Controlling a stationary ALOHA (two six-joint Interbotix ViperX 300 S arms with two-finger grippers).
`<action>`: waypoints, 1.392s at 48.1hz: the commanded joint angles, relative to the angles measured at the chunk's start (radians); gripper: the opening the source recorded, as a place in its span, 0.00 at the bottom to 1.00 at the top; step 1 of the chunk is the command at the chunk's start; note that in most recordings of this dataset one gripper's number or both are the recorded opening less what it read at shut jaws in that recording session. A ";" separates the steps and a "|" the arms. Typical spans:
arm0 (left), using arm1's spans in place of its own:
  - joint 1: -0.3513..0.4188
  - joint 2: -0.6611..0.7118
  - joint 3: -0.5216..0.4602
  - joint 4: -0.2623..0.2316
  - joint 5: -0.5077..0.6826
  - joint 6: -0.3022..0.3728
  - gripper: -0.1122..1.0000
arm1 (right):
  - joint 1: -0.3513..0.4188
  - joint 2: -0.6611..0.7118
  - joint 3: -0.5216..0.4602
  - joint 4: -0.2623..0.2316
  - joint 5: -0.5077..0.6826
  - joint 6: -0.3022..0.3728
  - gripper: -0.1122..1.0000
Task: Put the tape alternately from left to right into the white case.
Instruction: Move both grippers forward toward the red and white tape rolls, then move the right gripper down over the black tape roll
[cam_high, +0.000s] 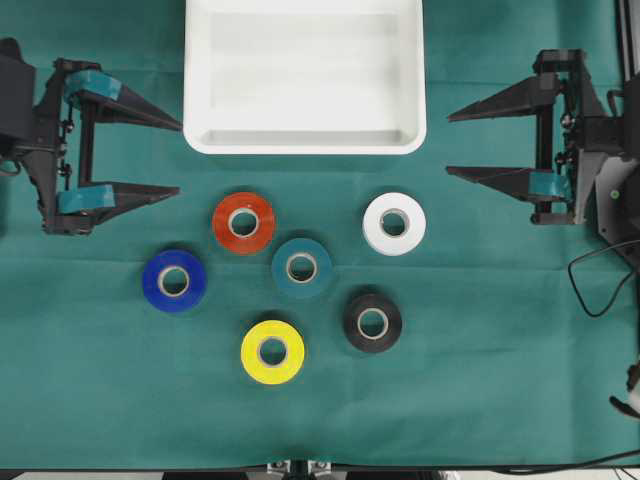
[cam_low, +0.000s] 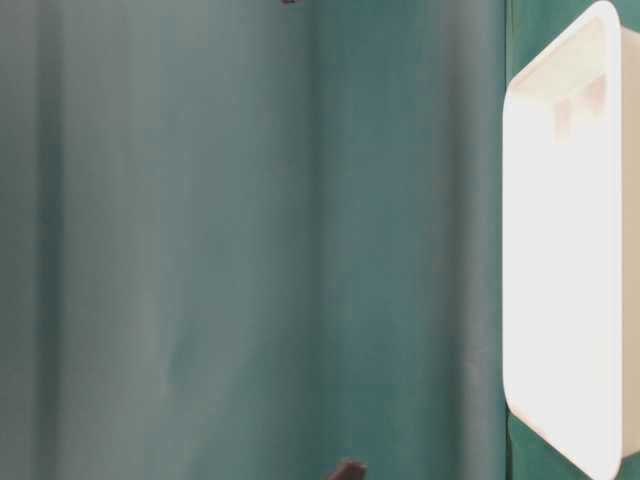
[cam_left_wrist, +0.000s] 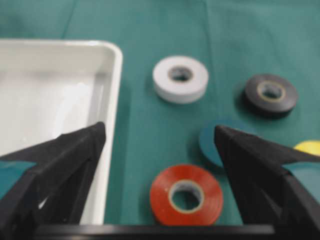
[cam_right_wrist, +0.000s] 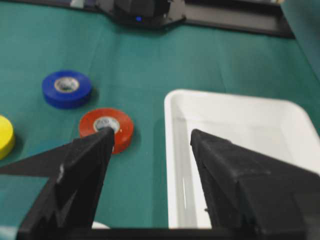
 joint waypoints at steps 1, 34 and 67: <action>-0.002 0.020 -0.035 -0.002 0.017 -0.006 0.61 | -0.002 0.017 -0.031 0.000 -0.003 0.008 0.74; 0.000 0.222 -0.235 -0.003 0.410 -0.006 0.61 | -0.003 0.273 -0.209 0.000 0.276 0.038 0.74; -0.002 0.330 -0.328 -0.002 0.534 -0.006 0.61 | -0.002 0.414 -0.311 0.000 0.423 0.040 0.74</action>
